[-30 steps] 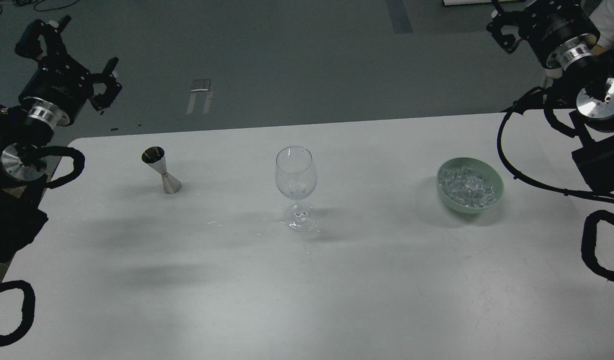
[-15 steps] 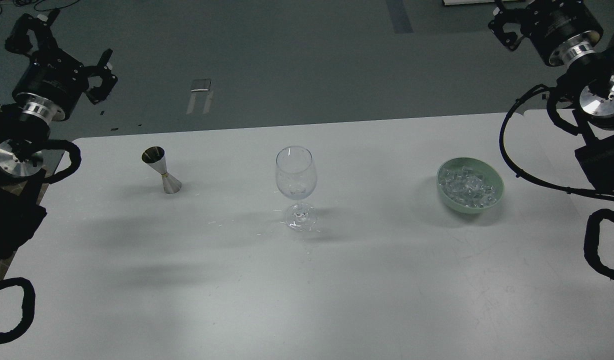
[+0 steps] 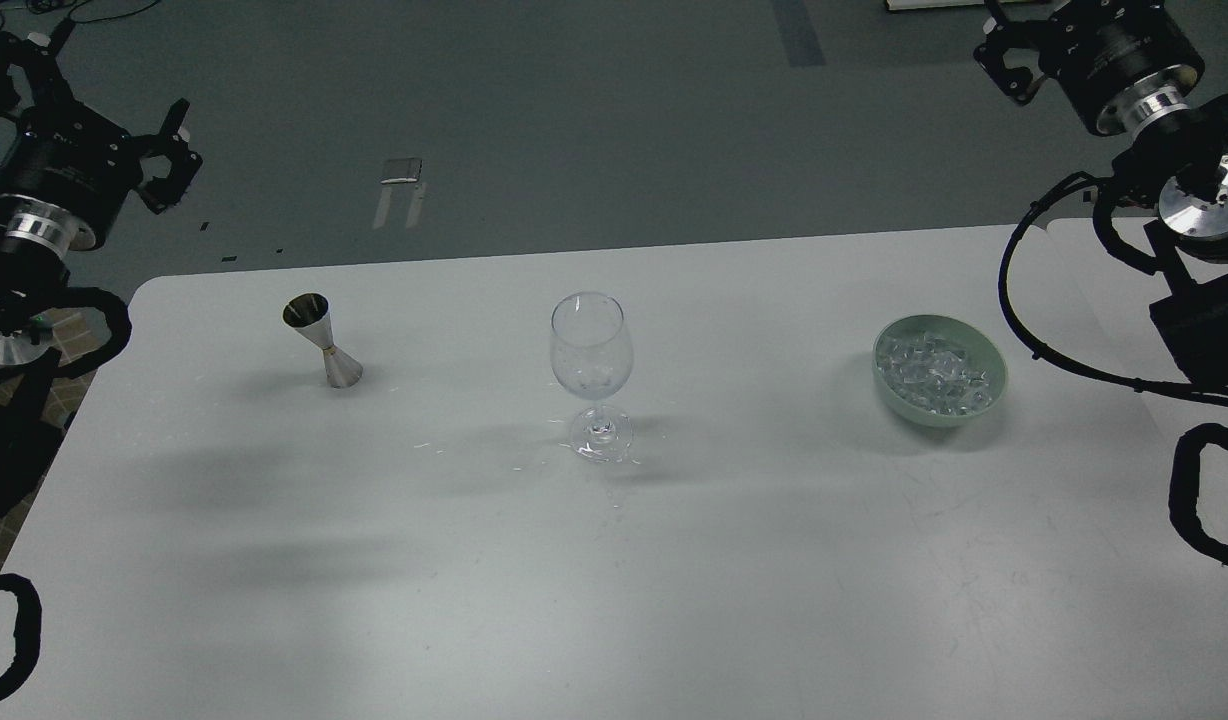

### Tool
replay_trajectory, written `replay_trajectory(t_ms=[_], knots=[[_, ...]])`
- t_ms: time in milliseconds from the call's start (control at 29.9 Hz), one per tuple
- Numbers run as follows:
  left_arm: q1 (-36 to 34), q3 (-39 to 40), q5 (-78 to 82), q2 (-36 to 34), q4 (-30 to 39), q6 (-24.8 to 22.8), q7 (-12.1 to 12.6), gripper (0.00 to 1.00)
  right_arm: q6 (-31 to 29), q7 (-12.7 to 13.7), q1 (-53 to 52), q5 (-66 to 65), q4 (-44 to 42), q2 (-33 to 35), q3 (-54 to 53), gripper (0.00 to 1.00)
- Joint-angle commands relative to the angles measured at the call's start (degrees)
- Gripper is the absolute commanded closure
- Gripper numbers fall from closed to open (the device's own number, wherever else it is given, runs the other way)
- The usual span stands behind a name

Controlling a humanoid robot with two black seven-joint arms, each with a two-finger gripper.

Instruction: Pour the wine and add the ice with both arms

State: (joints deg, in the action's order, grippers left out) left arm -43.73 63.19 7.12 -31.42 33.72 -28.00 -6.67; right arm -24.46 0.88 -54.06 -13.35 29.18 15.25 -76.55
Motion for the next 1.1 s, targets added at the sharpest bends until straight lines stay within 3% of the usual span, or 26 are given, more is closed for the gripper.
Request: replay_trajectory(t_ms=[0, 134, 200, 368, 468, 601, 668, 768, 902, 1069], knots=[[6.2, 3.0, -3.2, -2.6, 9.0, 0.0, 0.3, 0.02, -0.2, 0.0, 0.1, 0.0, 0.0, 0.0, 0.0, 0.0], [13.5, 6.1, -6.7, -4.5, 17.6, 0.0, 1.4, 0.02, -0.2, 0.0, 0.2, 0.0, 0.0, 0.0, 0.0, 0.0], [19.6, 9.4, -10.1, -7.0, 25.0, 0.0, 4.4, 0.02, -0.2, 0.0, 0.2, 0.1, 0.1, -0.1, 0.0, 0.0], [32.1, 17.8, -17.4, -8.9, 36.4, 0.0, 8.5, 0.02, -0.2, 0.0, 0.4, 0.1, 0.1, -0.1, 0.1, 0.0], [43.9, 23.9, -20.5, -8.7, 45.5, 3.9, 10.5, 0.02, -0.2, 0.0, 0.9, 0.1, 0.7, -0.3, 0.1, 0.0], [56.6, 29.6, -23.5, -6.8, 55.4, 6.3, 11.1, 0.02, 0.0, 0.0, 1.8, 0.0, 2.0, -0.1, 0.2, 0.0], [66.1, 32.5, -25.6, -2.8, 62.6, 7.1, 11.1, 0.02, 0.0, 0.0, 2.1, -0.1, 2.1, 0.0, 0.3, 0.0], [73.4, 33.2, -25.5, 2.3, 67.2, 8.2, 11.1, 0.02, 0.3, 0.0, 2.2, -0.2, 1.8, 0.0, 0.3, 0.0], [75.2, 31.1, -24.8, 7.6, 67.0, 10.8, 11.2, 0.05, 0.3, 0.0, 1.9, -0.3, 1.6, 0.0, 0.3, 0.0], [69.3, 30.1, -22.9, 10.1, 66.2, 21.0, 10.7, 0.05, 0.3, 0.1, 1.8, -0.3, 1.3, 0.0, 0.3, 0.0]])
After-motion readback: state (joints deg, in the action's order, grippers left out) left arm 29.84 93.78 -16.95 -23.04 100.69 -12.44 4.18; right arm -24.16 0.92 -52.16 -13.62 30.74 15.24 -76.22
